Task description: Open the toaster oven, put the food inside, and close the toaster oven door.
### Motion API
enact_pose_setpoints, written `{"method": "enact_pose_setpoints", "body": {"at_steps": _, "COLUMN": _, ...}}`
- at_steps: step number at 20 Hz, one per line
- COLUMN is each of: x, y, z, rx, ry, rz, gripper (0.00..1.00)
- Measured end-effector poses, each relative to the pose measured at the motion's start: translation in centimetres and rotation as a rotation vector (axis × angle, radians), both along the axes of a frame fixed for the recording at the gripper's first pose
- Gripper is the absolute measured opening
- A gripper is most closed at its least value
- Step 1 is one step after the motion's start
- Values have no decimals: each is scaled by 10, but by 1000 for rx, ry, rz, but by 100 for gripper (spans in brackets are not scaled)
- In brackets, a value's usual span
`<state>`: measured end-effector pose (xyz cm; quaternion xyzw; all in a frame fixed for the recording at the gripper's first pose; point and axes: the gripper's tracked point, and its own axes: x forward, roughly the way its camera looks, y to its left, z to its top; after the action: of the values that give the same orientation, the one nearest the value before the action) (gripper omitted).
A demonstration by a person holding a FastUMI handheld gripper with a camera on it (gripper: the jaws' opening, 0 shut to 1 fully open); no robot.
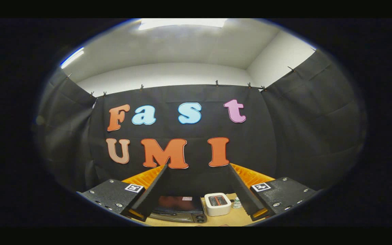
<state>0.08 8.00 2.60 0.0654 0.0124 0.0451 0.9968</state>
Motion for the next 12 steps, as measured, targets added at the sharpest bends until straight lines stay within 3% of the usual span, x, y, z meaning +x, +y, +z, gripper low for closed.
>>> {"method": "enact_pose_setpoints", "body": {"at_steps": 6, "x": 3, "y": 37, "z": -25, "rx": -19, "ry": 45, "rz": 39, "gripper": 99}}
{"method": "enact_pose_setpoints", "body": {"at_steps": 12, "x": 14, "y": 91, "z": -103, "rx": -7, "ry": 223, "rz": 102, "gripper": 99}}
